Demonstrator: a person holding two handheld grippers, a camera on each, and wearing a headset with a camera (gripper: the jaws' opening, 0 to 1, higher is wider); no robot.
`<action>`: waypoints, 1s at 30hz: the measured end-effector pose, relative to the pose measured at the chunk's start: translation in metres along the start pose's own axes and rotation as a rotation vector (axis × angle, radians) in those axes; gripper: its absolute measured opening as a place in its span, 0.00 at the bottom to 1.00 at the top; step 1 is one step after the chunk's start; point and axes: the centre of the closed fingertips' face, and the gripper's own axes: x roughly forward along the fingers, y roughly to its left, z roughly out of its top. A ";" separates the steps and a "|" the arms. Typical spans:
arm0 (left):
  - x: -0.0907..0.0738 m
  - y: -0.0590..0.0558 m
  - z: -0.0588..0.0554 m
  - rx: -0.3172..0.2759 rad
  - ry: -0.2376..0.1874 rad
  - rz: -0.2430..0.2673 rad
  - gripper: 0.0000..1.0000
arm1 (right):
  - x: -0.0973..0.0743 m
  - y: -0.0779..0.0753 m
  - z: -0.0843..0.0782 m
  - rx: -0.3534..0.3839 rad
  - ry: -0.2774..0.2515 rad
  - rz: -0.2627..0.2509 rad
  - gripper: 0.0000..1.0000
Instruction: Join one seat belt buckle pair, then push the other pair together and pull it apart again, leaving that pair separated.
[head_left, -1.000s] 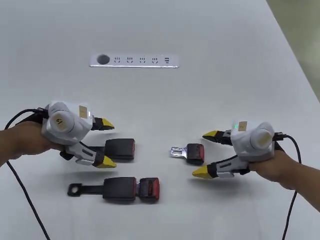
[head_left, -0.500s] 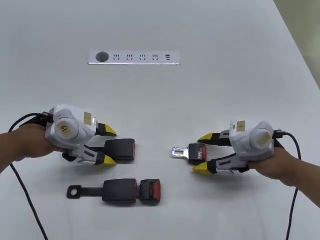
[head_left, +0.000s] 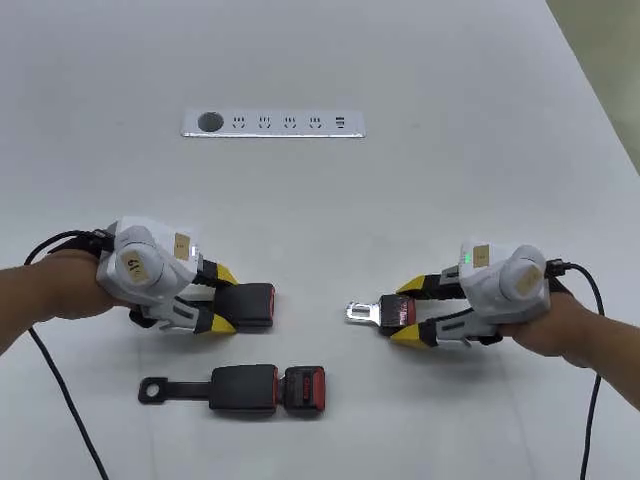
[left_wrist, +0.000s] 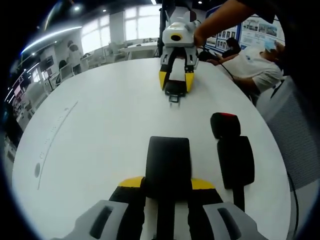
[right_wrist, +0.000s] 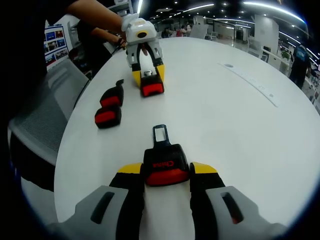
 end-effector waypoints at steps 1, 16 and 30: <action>0.000 0.000 0.000 0.001 0.003 0.000 0.33 | 0.001 -0.002 -0.002 -0.004 0.004 0.003 0.34; -0.001 0.002 -0.001 -0.007 0.012 -0.004 0.33 | 0.016 -0.004 0.011 -0.015 -0.016 0.018 0.34; -0.001 0.005 -0.002 -0.012 0.016 -0.003 0.33 | 0.034 -0.002 0.035 -0.036 -0.051 0.034 0.34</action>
